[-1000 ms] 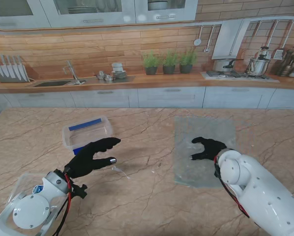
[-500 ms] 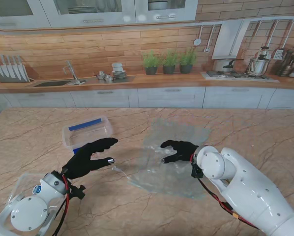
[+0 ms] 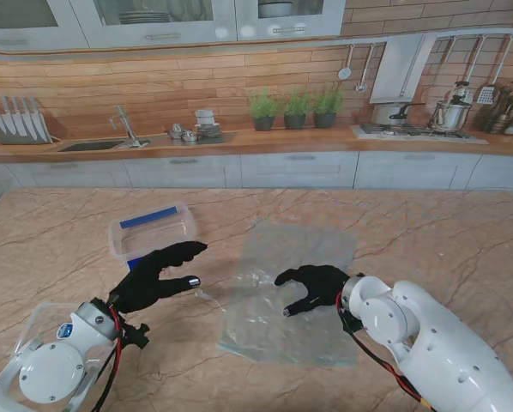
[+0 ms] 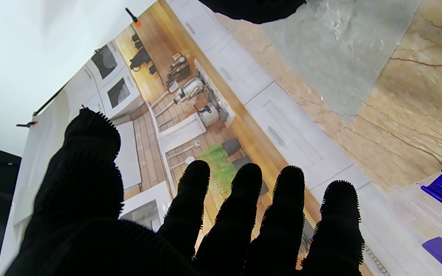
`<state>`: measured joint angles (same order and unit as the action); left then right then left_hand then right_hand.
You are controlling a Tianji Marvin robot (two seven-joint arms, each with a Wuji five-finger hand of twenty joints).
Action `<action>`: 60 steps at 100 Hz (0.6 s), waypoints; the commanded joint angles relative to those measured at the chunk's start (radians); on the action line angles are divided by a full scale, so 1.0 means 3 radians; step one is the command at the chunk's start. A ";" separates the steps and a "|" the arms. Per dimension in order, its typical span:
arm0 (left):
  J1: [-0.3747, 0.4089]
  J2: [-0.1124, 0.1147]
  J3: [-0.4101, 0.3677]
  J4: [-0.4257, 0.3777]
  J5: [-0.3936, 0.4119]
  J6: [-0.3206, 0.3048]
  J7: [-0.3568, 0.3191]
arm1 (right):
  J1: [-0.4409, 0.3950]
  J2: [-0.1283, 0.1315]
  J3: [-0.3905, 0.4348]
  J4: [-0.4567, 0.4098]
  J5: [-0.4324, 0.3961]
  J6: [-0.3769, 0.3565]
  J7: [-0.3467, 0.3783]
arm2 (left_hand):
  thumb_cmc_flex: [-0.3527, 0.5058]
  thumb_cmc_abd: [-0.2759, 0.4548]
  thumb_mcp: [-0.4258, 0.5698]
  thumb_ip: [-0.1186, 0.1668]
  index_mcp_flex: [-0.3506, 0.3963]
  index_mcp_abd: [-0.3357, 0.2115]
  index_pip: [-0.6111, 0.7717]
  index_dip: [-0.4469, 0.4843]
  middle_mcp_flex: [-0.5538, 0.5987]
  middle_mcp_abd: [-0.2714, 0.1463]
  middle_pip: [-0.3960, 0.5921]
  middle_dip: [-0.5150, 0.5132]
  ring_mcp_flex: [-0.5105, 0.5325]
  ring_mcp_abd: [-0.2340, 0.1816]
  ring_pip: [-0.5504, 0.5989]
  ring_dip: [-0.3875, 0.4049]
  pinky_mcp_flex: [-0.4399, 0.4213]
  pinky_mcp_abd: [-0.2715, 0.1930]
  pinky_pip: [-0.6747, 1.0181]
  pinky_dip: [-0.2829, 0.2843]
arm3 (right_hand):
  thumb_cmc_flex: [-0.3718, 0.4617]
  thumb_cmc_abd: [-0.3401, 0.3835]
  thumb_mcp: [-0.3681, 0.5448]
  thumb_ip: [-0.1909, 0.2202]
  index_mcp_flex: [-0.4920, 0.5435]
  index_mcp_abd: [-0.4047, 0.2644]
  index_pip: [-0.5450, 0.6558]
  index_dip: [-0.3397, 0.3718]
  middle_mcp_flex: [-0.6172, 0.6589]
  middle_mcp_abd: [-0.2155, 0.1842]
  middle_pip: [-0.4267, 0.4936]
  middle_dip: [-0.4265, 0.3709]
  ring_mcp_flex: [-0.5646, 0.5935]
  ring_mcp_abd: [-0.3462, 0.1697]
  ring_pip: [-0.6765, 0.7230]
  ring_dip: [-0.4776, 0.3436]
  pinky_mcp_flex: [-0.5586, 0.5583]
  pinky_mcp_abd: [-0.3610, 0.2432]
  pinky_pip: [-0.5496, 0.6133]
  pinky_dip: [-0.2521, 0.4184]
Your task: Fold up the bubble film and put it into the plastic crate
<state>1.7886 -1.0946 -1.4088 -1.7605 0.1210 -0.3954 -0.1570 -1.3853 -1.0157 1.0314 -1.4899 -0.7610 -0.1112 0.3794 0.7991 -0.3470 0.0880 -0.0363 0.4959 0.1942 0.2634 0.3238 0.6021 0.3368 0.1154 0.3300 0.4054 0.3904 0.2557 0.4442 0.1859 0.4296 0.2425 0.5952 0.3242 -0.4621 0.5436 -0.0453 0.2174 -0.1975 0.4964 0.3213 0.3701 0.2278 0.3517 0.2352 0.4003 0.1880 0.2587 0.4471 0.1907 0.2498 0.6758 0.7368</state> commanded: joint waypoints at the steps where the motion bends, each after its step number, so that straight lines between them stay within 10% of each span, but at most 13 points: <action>1: 0.0014 -0.0003 0.0012 0.0002 -0.0011 0.0026 -0.0024 | -0.0091 0.0030 -0.0019 0.0026 -0.0049 -0.0058 0.0040 | 0.0002 0.0082 -0.0048 0.0013 0.0064 -0.0149 -0.0078 -0.0006 0.0020 -0.0076 -0.0051 -0.0008 0.0051 -0.0040 -0.0021 -0.0008 0.0012 0.0025 -0.0037 0.0030 | -0.0018 0.0108 -0.0029 -0.0040 0.0084 -0.0067 0.0028 0.0039 0.0050 -0.0055 -0.0041 0.0025 0.0311 -0.0056 0.0211 0.0084 -0.0044 0.0093 -0.0113 -0.0018; 27: 0.0012 -0.0001 0.0017 0.0002 -0.0014 0.0041 -0.0036 | -0.0161 0.0067 0.0049 -0.0027 -0.0267 -0.0372 0.0061 | 0.0023 0.0109 -0.0093 0.0011 0.0108 -0.0155 -0.0069 0.0002 0.0039 -0.0068 -0.0048 -0.0006 0.0054 -0.0039 -0.0019 -0.0007 0.0012 0.0025 -0.0038 0.0033 | -0.0054 0.0203 -0.0045 -0.0044 0.0769 -0.0101 0.0217 0.0227 0.0194 -0.0124 -0.0072 0.0034 0.0312 -0.0093 0.0092 0.0047 -0.0040 0.0121 -0.0291 0.0052; 60: 0.0008 -0.0004 0.0033 -0.0013 -0.0010 0.0104 -0.0037 | -0.0233 0.0085 0.0099 -0.0171 -0.0280 -0.0426 0.0175 | 0.0051 0.0151 -0.0142 0.0016 0.0113 -0.0149 -0.0084 0.0005 0.0034 -0.0071 -0.0052 -0.0005 0.0051 -0.0038 -0.0014 -0.0004 0.0016 0.0002 -0.0036 0.0037 | -0.0061 0.0353 -0.0079 -0.0037 0.0752 -0.0017 0.0084 0.0327 0.0154 -0.0074 -0.0147 0.0035 0.0297 -0.0084 0.0038 0.0038 -0.0022 0.0115 -0.0378 0.0124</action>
<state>1.7840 -1.0934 -1.4013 -1.7602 0.1156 -0.3735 -0.1677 -1.4311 -0.9906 1.0682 -1.5313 -0.8447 -0.2503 0.4151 0.8002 -0.3373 0.0658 -0.0363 0.5183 0.1938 0.2634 0.3222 0.6021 0.3368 0.1154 0.3301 0.4054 0.3904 0.2557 0.4442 0.1860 0.4300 0.2425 0.5952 0.3240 -0.3998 0.5419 -0.0453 0.4576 -0.2019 0.5419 0.4093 0.4213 0.2138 0.3197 0.2352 0.4007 0.1943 0.1999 0.4270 0.1905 0.2618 0.5916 0.7488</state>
